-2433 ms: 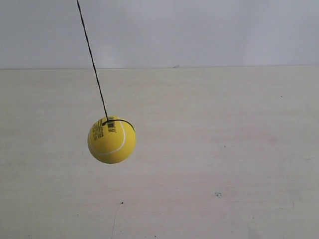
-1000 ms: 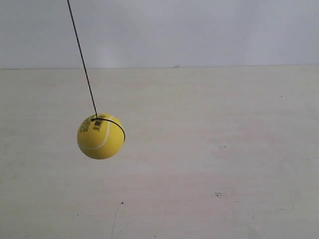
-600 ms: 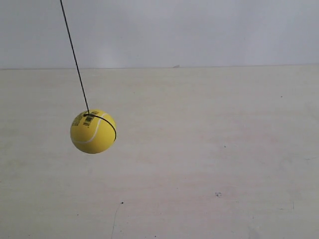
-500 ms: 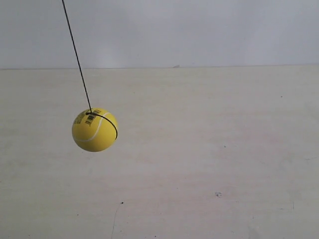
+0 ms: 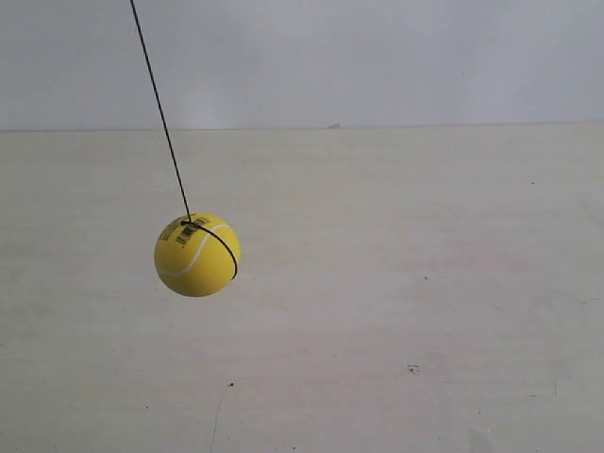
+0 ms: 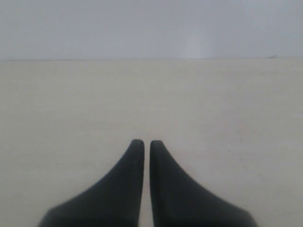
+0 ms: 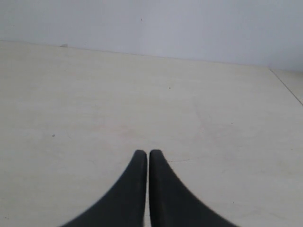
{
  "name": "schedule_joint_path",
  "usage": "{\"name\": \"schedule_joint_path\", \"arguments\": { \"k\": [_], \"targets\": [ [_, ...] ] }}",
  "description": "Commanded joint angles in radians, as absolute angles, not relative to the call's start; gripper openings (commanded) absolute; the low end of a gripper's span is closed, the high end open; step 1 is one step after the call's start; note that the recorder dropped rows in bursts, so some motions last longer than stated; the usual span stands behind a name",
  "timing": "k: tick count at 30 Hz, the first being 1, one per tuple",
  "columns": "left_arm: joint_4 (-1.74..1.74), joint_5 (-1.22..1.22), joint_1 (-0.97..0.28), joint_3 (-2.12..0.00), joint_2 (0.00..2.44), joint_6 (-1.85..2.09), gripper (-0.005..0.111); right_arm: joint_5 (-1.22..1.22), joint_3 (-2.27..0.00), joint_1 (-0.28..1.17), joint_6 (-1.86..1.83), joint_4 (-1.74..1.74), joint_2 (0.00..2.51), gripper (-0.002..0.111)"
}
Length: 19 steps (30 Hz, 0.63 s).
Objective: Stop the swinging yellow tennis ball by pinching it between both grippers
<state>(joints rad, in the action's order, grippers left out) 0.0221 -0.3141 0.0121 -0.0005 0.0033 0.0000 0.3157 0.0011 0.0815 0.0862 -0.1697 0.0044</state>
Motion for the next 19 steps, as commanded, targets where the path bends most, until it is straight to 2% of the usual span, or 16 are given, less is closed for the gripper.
{"name": "schedule_joint_path", "arguments": {
  "k": [1,19],
  "targets": [
    [0.022,-0.31,0.014,0.0,0.0,0.006,0.005,0.303,0.0,0.08,0.08,-0.167,0.0,0.0],
    [0.022,-0.31,0.014,0.0,0.0,0.006,0.005,0.296,0.0,0.08,0.08,-0.167,0.0,0.0]
  ]
}}
